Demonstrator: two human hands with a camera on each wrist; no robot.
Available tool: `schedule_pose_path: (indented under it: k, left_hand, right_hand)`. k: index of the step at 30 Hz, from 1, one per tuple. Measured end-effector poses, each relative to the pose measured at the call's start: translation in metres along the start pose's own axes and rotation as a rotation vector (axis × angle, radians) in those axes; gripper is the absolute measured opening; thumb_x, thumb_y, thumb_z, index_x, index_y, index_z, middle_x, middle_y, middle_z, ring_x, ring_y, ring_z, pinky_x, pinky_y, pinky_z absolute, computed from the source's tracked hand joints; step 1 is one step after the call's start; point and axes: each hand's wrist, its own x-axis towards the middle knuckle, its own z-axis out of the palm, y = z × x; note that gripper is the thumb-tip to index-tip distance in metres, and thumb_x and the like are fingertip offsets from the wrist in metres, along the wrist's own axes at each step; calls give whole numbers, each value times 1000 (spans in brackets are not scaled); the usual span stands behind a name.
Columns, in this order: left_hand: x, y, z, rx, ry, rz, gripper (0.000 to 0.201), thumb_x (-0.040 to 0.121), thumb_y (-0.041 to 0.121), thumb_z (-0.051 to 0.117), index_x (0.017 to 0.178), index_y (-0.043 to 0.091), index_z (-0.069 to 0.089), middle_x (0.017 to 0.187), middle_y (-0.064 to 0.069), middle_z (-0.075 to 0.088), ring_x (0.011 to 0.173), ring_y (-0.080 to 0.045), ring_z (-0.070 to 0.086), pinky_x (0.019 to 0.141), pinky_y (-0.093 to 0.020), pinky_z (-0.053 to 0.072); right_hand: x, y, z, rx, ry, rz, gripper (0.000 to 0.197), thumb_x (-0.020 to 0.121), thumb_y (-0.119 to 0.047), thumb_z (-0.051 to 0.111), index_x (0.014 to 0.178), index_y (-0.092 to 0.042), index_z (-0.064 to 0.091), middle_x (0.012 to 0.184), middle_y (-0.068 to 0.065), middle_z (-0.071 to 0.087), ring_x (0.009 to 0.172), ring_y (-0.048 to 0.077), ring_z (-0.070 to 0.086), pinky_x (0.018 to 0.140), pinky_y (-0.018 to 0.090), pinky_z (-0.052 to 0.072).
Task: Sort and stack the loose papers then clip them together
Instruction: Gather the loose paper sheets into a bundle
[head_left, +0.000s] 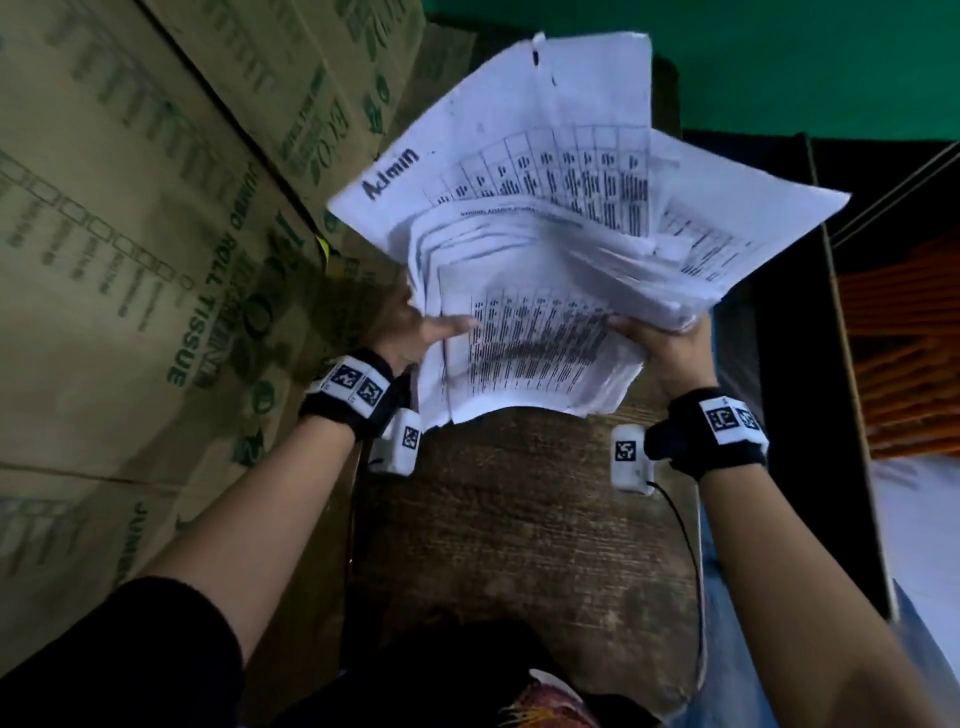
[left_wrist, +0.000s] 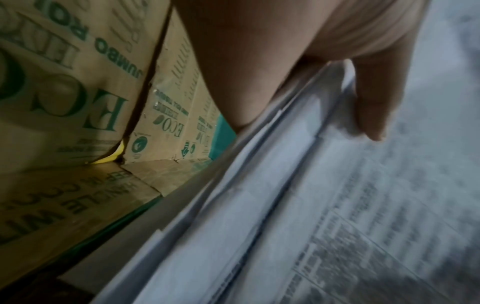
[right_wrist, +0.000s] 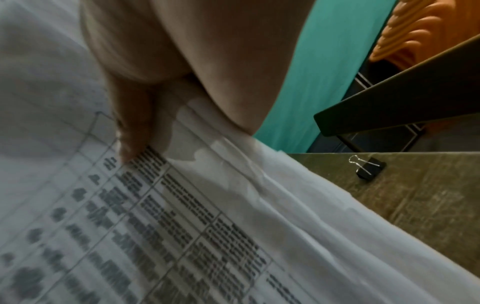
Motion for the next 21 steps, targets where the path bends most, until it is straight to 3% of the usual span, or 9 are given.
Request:
schedule_pose_path:
  k: [4, 6, 8, 9, 11, 13, 15, 18, 21]
  left_hand:
    - [0, -10, -13, 41, -166, -80, 96, 48, 45, 92, 127, 6, 55, 135, -11, 55, 127, -24, 50, 110, -48, 39]
    - [-8, -7, -14, 112, -274, -16, 74, 53, 40, 91, 109, 0, 64, 113, -6, 67, 115, -31, 59, 103, -54, 43]
    - [-13, -5, -11, 188, -316, 98, 61, 60, 38, 87, 76, -12, 54, 76, -17, 57, 92, -55, 56, 89, -69, 44]
    - [-14, -6, -10, 233, -313, 153, 65, 63, 38, 85, 82, -15, 54, 80, -20, 58, 101, -55, 53, 94, -70, 40]
    - [-18, -3, -3, 198, -275, 197, 66, 67, 26, 84, 120, -2, 54, 117, -4, 64, 124, -22, 54, 109, -43, 40]
    - [-18, -6, 4, 169, -242, 250, 68, 70, 12, 81, 129, 11, 47, 127, 9, 55, 121, 4, 50, 106, -15, 38]
    - [-17, -9, 10, 162, -118, 207, 62, 72, 19, 81, 126, 15, 51, 126, 8, 58, 118, 1, 53, 102, -16, 40]
    - [-19, -6, 14, 143, 165, 152, 36, 72, 29, 81, 99, 14, 62, 104, -2, 66, 93, -6, 64, 89, -27, 48]
    - [-18, -11, 3, 84, 232, 189, 24, 71, 25, 82, 86, 14, 66, 95, -4, 68, 79, 7, 64, 80, -24, 52]
  right_hand:
    - [2, -2, -18, 38, -114, 79, 38, 56, -5, 84, 91, -8, 69, 81, -8, 74, 77, 11, 68, 68, 28, 56]
    - [5, 6, -26, 74, -155, 136, 49, 55, 1, 82, 101, 0, 66, 92, 3, 74, 90, 26, 66, 79, 40, 54]
    - [5, 10, -28, 84, -146, 153, 50, 56, 11, 75, 104, 0, 66, 100, 10, 72, 99, 32, 62, 87, 49, 52]
    - [4, 11, -28, 71, -130, 162, 52, 56, 14, 73, 106, 3, 65, 100, 12, 72, 98, 32, 63, 87, 49, 52]
    - [3, 8, -26, 56, -92, 185, 52, 57, 14, 76, 107, 12, 62, 93, 7, 74, 87, 25, 68, 78, 38, 56]
    - [-1, -2, -21, 52, -92, 224, 54, 57, -6, 87, 102, 11, 63, 78, -6, 75, 71, 10, 70, 65, 22, 55]
    - [-9, -16, -15, 10, -101, 168, 67, 48, -28, 90, 98, 8, 66, 78, -11, 75, 74, 6, 70, 68, 20, 55]
    - [-12, -25, -11, 44, -76, 100, 44, 53, -21, 84, 93, -8, 70, 83, -9, 75, 80, 11, 71, 73, 28, 57]
    - [-16, -33, -12, 88, -27, 127, 62, 49, -19, 90, 103, -9, 61, 79, -19, 73, 78, -1, 69, 69, 16, 54]
